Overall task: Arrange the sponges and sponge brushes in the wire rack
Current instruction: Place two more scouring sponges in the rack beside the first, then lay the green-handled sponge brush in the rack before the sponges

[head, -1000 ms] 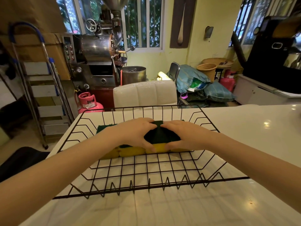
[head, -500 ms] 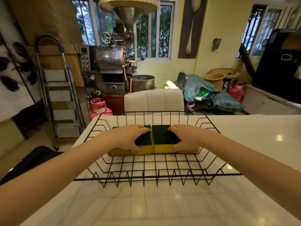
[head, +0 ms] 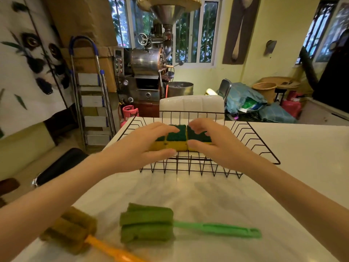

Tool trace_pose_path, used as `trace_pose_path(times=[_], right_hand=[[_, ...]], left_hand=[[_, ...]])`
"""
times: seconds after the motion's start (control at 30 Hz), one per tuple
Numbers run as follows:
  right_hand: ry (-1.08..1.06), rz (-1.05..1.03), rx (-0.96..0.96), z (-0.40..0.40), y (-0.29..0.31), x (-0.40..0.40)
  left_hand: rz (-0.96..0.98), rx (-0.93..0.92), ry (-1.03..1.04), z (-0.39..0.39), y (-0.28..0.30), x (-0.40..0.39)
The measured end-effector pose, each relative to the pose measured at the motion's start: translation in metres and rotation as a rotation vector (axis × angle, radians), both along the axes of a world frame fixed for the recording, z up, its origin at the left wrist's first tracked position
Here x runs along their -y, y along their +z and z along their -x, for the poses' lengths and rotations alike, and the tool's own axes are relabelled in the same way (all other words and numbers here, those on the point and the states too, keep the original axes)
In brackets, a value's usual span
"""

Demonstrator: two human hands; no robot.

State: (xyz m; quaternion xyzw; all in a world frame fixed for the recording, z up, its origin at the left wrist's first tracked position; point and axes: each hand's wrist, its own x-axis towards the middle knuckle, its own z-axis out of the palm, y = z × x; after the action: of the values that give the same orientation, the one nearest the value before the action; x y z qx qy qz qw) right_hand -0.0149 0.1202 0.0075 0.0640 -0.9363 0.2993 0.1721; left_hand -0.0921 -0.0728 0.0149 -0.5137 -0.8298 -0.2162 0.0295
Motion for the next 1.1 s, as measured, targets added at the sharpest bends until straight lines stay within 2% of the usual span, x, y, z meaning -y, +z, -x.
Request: trace_pose_path(times=[0.1, 0.2, 0.3, 0.4, 0.47, 0.63, 0.73, 0.9, 1.1], right_hand=[[0.143, -0.124, 0.139, -0.024, 0.002, 0.014], [0.207, -0.332, 0.275, -0.035, 0.001, 0.021], [0.148, -0.375, 0.176, -0.043, 0.000, 0.025], [0.195, -0.369, 0.152, -0.050, -0.003, 0.029], [0.250, -0.370, 0.244, -0.053, -0.006, 0.031], [0.274, -0.495, 0.628, -0.056, -0.016, 0.036], [0.257, -0.547, 0.729, -0.054, -0.022, 0.034], [0.254, -0.587, 0.707, -0.053, -0.025, 0.030], [0.203, -0.584, 0.545, -0.055, -0.016, 0.021]], left_hand=[[-0.031, 0.035, 0.002, -0.019, -0.008, 0.023], [0.051, 0.111, 0.026, -0.034, -0.019, 0.040], [0.170, 0.197, 0.030, -0.047, -0.029, 0.048], [0.216, 0.233, 0.043, -0.058, -0.036, 0.054], [0.239, 0.235, 0.048, -0.064, -0.040, 0.056], [0.309, 0.203, 0.055, -0.072, -0.047, 0.053], [0.307, 0.177, 0.080, -0.072, -0.049, 0.051], [0.310, 0.167, 0.092, -0.069, -0.050, 0.044], [0.193, 0.111, 0.087, -0.061, -0.035, 0.041]])
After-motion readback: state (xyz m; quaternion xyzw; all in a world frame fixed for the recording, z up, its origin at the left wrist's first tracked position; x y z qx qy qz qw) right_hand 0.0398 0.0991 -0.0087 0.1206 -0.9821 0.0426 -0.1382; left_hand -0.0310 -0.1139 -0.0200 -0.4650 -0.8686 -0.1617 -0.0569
